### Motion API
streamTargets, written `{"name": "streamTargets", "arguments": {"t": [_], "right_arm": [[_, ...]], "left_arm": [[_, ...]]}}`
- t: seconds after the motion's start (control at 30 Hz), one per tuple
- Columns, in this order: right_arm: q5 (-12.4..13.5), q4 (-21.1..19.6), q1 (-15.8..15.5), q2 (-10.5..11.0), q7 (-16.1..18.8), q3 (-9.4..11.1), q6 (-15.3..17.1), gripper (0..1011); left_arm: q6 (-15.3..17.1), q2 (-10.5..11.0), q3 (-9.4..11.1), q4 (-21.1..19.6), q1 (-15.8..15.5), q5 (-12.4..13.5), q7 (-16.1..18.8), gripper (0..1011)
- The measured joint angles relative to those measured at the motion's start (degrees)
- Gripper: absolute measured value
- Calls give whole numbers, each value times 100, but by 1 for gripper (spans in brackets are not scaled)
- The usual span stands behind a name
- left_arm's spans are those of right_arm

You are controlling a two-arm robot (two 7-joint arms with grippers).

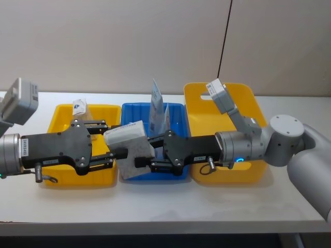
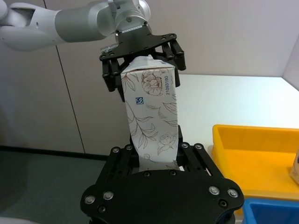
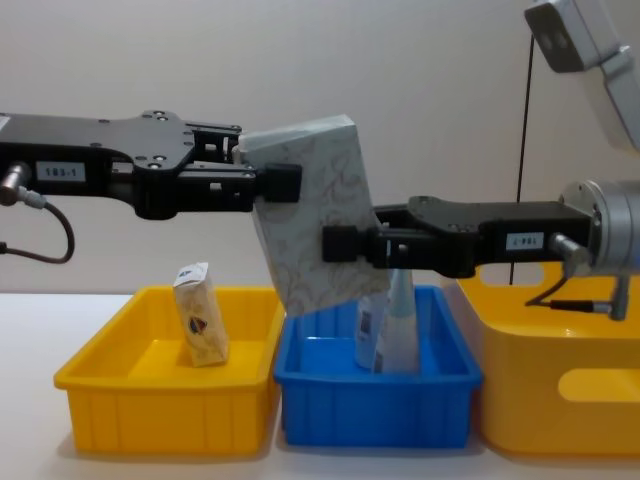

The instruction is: Bimanual collaborative sorting of washing and personal care products

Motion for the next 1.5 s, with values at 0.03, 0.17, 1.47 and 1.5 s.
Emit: {"name": "streamTargets", "arguments": {"t": [0.03,0.17,1.47,1.5], "right_arm": [[9,-11,-5,3,-8,-3,0,347],[37,-41,-13,10,-18,-15,0,347],[404,-1499,-838,1066,-979,405,139,342],[409,-1535,-870,1100,-1025,425,139,342]], "left_arm": [[0,0,1,0,0,0,-1,539],[0,0,1,0,0,0,-2,662],[0,0,0,0,0,1,-2,1001],[0,0,0,0,0,1,-2,1001]]}}
